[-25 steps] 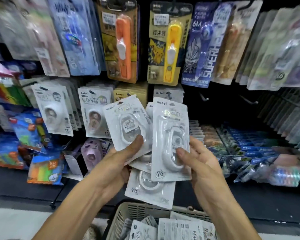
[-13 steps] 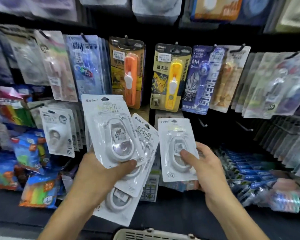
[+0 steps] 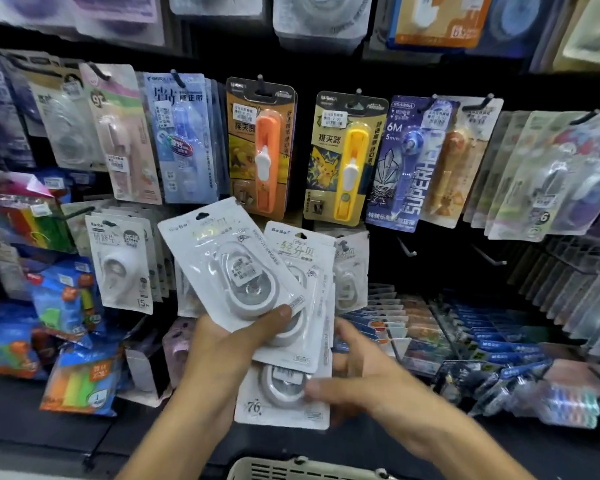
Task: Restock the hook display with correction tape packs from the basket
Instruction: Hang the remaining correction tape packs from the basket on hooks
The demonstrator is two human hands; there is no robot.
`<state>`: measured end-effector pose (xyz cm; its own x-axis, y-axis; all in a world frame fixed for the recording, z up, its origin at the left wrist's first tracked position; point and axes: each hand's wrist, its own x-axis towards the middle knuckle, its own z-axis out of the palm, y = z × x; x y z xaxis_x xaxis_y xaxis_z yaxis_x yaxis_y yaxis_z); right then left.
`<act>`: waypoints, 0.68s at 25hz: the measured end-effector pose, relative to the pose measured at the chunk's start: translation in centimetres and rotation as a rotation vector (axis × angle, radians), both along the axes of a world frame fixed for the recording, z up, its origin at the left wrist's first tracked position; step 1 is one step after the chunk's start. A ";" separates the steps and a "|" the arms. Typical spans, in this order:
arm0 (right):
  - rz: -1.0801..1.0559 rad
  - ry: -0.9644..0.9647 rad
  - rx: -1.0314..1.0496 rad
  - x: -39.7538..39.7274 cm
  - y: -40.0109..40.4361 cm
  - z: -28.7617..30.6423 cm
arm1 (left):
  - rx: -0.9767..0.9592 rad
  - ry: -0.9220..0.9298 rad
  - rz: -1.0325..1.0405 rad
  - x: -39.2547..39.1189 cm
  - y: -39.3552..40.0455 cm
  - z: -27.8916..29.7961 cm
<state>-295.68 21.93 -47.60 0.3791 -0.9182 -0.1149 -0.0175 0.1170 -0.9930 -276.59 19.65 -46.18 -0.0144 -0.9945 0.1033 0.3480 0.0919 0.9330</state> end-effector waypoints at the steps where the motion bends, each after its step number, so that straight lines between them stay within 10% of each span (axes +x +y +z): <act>1: 0.011 0.031 -0.004 0.2 0.3 -0.3 | 0.002 0.016 0.016 -0.2 -0.1 0.1; 17: -0.556 0.069 -0.122 -2.5 0.1 -2.6 | -0.106 -0.143 0.350 0.2 -1.7 0.1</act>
